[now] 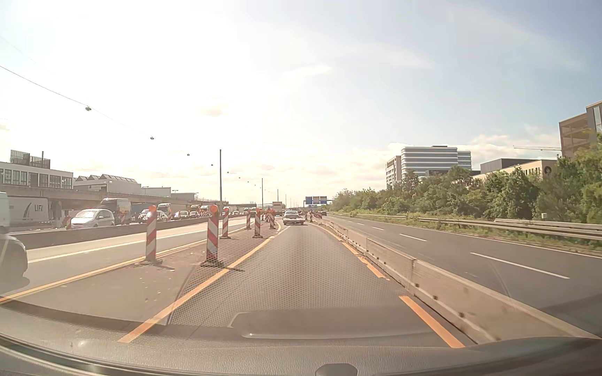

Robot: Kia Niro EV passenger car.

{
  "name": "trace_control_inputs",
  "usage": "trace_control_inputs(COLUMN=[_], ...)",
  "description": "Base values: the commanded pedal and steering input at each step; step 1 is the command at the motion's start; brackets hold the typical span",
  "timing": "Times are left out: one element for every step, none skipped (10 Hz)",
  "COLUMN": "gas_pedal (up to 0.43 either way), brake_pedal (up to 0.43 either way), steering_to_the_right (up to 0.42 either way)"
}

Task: Follow the waypoints while adhering to traffic rules and regulations

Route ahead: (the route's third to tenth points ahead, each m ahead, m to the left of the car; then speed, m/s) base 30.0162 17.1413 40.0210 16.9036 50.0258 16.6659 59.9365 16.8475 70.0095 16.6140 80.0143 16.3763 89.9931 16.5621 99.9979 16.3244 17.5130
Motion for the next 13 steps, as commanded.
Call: trace_control_inputs(gas_pedal=[0.087, 0.087, 0.087, 0.087, 0.087, 0.087, 0.079, 0.059, 0.047, 0.039, 0.039, 0.039, 0.039], brake_pedal=[0.000, 0.000, 0.000, 0.000, 0.000, 0.000, 0.000, 0.000, 0.000, 0.000, 0.000, 0.000, 0.000], steering_to_the_right=[-0.004, -0.004, -0.004, -0.004, -0.004, -0.004, -0.005, -0.005, -0.006, -0.008, -0.010, -0.012, -0.012])
